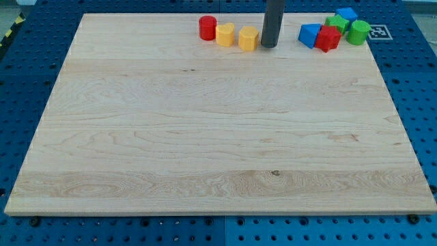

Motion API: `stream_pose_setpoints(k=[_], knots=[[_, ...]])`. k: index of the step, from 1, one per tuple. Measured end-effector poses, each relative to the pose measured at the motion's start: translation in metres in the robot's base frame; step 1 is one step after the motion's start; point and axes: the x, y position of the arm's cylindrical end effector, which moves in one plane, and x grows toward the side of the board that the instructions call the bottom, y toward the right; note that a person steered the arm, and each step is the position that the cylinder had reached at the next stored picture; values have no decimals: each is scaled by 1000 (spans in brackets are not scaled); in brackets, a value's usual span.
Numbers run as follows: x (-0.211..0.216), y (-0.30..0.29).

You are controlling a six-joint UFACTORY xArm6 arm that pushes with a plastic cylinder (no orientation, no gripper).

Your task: Move the yellow hexagon into the heart

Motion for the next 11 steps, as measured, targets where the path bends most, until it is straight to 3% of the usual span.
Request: stream_pose_setpoints(k=[3, 9, 11], knots=[[0, -43], [-7, -72], [36, -70]])
